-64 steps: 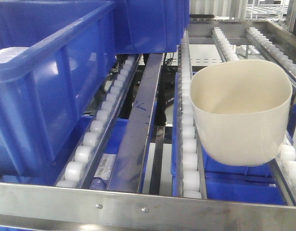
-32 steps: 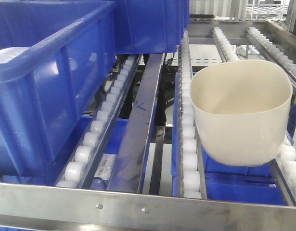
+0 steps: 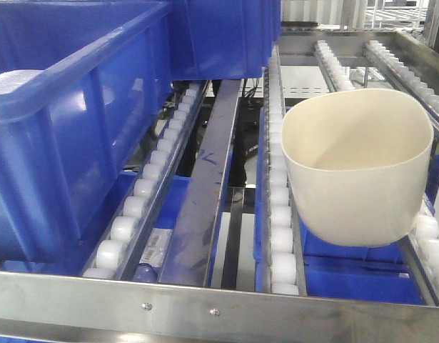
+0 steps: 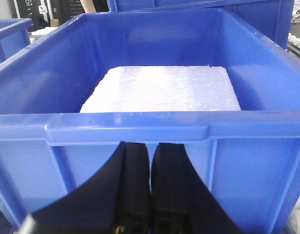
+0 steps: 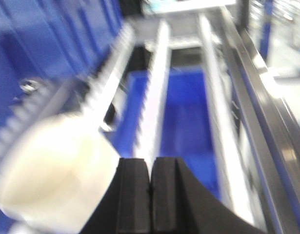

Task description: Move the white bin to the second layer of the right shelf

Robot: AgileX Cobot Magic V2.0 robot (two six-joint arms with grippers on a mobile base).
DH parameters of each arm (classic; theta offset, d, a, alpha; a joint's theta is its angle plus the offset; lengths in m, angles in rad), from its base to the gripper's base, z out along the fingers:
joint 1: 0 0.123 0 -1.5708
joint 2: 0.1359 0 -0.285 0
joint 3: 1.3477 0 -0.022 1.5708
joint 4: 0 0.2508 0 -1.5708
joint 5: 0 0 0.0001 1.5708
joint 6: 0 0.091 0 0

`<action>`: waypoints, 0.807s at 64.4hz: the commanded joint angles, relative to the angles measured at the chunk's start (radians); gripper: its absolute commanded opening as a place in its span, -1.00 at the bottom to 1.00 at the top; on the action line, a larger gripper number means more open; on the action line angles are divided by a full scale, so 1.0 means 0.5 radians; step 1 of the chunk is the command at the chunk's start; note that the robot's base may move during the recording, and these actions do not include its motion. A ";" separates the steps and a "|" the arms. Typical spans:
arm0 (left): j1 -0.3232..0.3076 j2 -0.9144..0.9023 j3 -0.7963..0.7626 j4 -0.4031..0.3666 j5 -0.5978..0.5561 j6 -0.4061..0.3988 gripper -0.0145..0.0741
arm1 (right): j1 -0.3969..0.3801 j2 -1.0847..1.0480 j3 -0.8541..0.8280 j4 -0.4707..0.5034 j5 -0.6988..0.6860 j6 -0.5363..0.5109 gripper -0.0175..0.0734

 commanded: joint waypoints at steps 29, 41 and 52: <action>0.000 -0.028 0.074 -0.012 -0.170 -0.005 -0.48 | -0.017 -0.181 0.247 -0.042 -0.301 -0.015 -0.51; 0.000 -0.028 0.074 -0.012 -0.170 -0.005 -0.48 | -0.017 -0.181 0.247 -0.042 -0.301 -0.015 -0.51; 0.000 -0.028 0.074 -0.012 -0.170 -0.005 -0.48 | -0.017 -0.181 0.247 -0.020 -0.303 -0.049 -0.51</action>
